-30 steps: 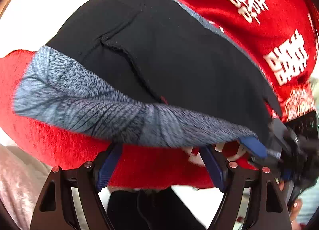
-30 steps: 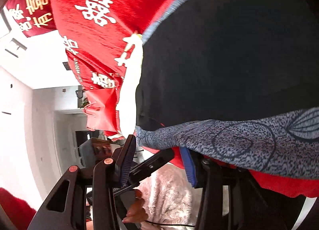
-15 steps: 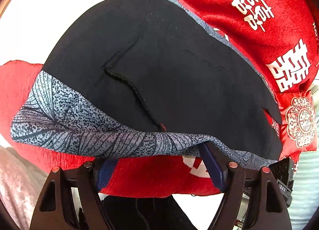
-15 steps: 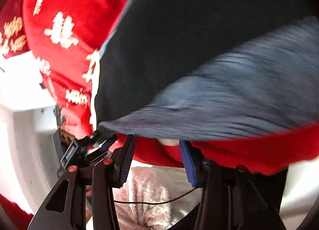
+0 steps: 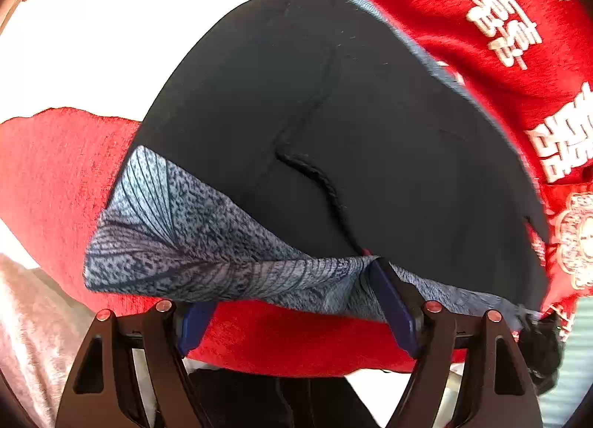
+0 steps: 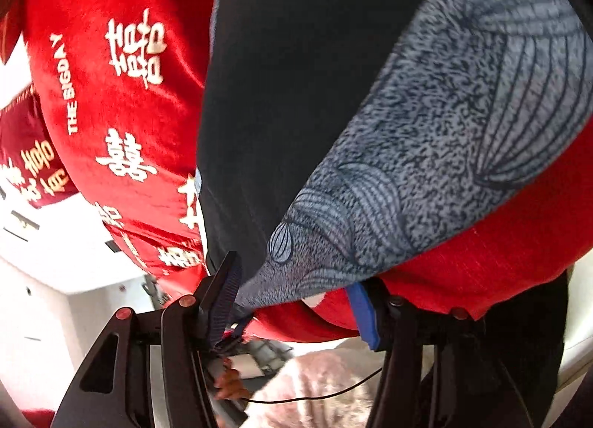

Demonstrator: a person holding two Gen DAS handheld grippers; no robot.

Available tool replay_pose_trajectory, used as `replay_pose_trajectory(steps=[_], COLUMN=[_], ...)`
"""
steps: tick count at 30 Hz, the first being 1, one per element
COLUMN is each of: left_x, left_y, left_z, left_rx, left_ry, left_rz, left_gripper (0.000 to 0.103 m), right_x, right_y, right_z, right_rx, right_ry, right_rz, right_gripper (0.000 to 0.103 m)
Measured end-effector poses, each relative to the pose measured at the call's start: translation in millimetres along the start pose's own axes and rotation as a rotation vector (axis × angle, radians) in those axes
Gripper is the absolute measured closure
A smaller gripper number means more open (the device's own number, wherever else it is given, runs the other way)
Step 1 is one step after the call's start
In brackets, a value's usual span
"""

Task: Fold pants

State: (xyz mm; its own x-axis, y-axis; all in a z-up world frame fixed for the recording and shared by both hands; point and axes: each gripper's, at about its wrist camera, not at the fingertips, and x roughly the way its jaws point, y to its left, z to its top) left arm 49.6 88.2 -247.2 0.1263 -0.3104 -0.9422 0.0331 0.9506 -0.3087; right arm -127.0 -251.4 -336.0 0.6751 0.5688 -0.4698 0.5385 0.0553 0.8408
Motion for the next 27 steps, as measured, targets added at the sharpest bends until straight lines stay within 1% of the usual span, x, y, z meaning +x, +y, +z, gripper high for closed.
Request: replay_pose_trajectory(steps=[1, 2, 3, 4, 5, 6, 7, 9, 12, 15, 18, 21, 22, 24, 25, 26, 27], left_x=[0, -1, -1, -3, -4, -7, -11, -22, -41, -61, -81, -90, -88, -79, -76, -64, -57], left_y=[-3, -7, -10, -12, -14, -15, -17, -24, -30, -39, -53, -74, -84, -98, -101, -108, -113], left_z=[-1, -2, -3, -4, -3, -2, 1, 5, 14, 32, 57, 97, 119, 149, 161, 182, 194], left_rx=[0.009, 0.030, 0.043, 0.051, 0.051, 0.047, 0.050, 0.066, 0.072, 0.060, 0.070, 0.081, 0.089, 0.096, 0.098, 0.099, 0.099], left_ry=[-0.011, -0.020, -0.026, -0.029, -0.018, -0.017, -0.024, -0.034, -0.054, -0.079, -0.127, -0.176, -0.198, -0.232, -0.244, -0.255, -0.258], left_rz=[0.018, 0.043, 0.053, 0.039, 0.014, 0.001, -0.003, -0.006, -0.021, -0.033, -0.038, -0.041, -0.035, -0.014, -0.006, 0.011, 0.027], left_gripper=[0.023, 0.023, 0.036, 0.056, 0.062, 0.068, 0.072, 0.072, 0.072, 0.072, 0.072, 0.072, 0.072, 0.072, 0.072, 0.072, 0.072], right_x=[0, 0, -1, -1, -1, -2, -2, -4, -14, -21, -23, -15, -8, 8, 20, 30, 40], right_y=[-2, -5, -8, -12, -11, -8, 0, 20, 59, 98, 136, 173, 186, 207, 217, 225, 232], right_z=[-1, -1, -1, -3, -3, -5, -5, -6, -2, 10, 28, 59, 73, 105, 126, 141, 157], right_rx=[0.019, 0.039, 0.068, 0.075, 0.069, 0.049, 0.021, -0.042, -0.123, -0.198, -0.280, -0.350, -0.375, -0.410, -0.435, -0.458, -0.482], right_ry=[-0.001, -0.003, -0.003, -0.003, -0.007, -0.014, -0.020, -0.036, -0.064, -0.062, -0.045, -0.019, -0.004, 0.026, 0.045, 0.061, 0.075], right_rz=[0.009, 0.010, -0.014, -0.055, -0.081, -0.097, -0.126, -0.153, -0.141, -0.140, -0.153, -0.169, -0.180, -0.195, -0.206, -0.218, -0.234], right_gripper=[0.048, 0.056, 0.083, 0.097, 0.097, 0.097, 0.097, 0.098, 0.098, 0.098, 0.098, 0.098, 0.098, 0.098, 0.098, 0.098, 0.098])
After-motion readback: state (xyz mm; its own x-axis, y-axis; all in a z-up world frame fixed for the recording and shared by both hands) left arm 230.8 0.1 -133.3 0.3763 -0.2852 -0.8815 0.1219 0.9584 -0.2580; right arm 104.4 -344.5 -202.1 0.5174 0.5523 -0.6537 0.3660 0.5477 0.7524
